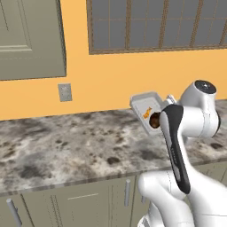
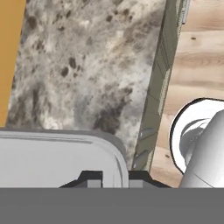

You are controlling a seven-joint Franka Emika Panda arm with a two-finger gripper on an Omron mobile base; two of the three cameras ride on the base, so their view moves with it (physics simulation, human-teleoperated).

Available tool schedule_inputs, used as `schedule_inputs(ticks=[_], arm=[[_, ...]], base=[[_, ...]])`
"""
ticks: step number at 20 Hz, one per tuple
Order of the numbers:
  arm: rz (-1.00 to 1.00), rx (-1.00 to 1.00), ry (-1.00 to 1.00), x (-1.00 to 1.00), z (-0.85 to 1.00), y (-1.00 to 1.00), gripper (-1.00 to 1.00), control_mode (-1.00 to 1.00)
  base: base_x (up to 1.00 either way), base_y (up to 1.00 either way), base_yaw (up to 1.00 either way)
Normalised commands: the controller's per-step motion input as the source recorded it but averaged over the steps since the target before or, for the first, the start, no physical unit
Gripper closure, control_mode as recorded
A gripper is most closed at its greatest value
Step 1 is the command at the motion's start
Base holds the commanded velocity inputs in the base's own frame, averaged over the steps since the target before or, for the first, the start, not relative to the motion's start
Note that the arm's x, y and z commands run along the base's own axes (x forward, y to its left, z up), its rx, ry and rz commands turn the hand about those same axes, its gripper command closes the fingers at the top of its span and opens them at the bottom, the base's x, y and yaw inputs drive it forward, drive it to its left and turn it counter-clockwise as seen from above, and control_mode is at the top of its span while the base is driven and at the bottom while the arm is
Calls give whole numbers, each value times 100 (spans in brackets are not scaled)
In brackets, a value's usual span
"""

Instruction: Place the tupperware on the second highest shelf of the fridge. Make space for the tupperware among the existing items by rearranging them on the shelves if needed. Close the fridge door when finished.

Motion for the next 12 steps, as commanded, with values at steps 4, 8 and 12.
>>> schedule_inputs(ticks=[4, 8, 12], arm=[[0, 0, 0, 2, 0, 0, 100, 100], [0, 0, 0, 0, 0, 0, 100, 100], [0, 0, 0, 0, 0, 0, 100, 100]], base=[[-15, -1, 0], [-75, 0, 0], [-91, -3, -14]])
